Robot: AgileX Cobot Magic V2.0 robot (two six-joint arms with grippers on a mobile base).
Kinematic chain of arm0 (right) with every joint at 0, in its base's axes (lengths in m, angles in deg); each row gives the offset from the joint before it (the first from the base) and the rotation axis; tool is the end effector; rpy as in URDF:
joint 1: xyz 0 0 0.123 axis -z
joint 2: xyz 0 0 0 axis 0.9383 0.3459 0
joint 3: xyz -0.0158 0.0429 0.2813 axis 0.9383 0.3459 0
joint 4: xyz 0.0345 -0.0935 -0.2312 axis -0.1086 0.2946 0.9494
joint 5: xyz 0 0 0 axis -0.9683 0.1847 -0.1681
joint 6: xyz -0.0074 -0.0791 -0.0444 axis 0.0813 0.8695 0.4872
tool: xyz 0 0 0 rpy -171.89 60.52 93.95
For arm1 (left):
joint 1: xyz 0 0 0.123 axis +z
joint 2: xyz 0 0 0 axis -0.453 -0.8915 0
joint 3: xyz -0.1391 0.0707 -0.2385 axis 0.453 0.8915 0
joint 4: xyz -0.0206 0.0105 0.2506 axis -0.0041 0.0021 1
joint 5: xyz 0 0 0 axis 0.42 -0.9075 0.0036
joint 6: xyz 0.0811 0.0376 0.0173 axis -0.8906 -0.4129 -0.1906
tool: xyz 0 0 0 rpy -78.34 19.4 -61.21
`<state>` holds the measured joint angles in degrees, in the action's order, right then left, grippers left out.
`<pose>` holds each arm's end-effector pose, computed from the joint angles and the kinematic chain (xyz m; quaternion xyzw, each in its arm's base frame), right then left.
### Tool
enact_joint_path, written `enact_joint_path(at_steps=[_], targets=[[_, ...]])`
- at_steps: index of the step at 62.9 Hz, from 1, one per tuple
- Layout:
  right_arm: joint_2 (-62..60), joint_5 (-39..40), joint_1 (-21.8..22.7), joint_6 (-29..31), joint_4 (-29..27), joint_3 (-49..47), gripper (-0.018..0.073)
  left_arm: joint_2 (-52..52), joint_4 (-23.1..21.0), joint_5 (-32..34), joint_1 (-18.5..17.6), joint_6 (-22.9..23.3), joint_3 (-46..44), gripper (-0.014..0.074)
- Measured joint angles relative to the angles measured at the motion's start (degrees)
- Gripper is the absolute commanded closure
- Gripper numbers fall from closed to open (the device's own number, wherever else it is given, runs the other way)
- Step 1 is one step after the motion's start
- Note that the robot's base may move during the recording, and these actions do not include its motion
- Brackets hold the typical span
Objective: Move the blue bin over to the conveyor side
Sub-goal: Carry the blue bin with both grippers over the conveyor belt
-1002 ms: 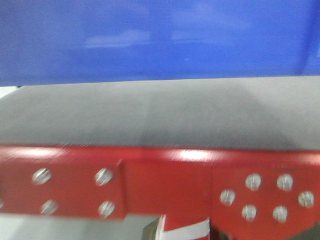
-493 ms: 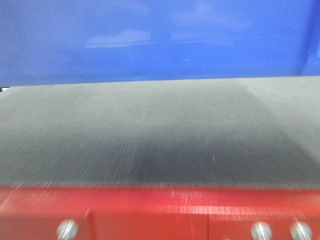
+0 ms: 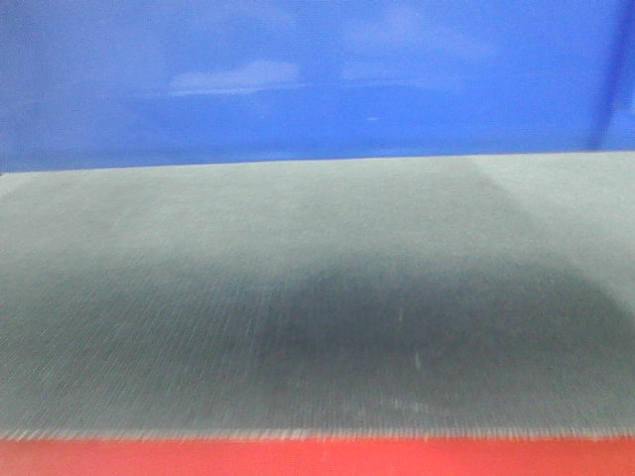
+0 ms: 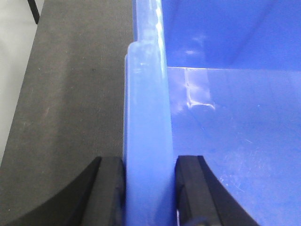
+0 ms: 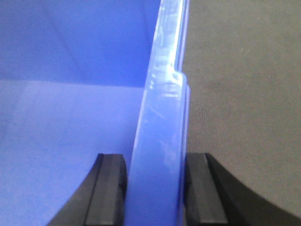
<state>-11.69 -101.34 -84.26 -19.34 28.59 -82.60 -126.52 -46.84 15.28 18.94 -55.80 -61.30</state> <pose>0.1892 0.0541 0.4551 -0.0800 0.8787 0.1065 0.4583 0.1889 -0.0194 0.4595 -0.0484 0.8999 -0.0409 0.4315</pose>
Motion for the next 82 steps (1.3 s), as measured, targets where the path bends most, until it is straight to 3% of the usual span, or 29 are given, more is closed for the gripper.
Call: enact_joint_path(at_steps=[82], targets=[[0.0,1.3,0.0,-0.1,0.1,0.1,0.064,-0.1,0.1,1.0,0.0,-0.1,0.0,0.0615]])
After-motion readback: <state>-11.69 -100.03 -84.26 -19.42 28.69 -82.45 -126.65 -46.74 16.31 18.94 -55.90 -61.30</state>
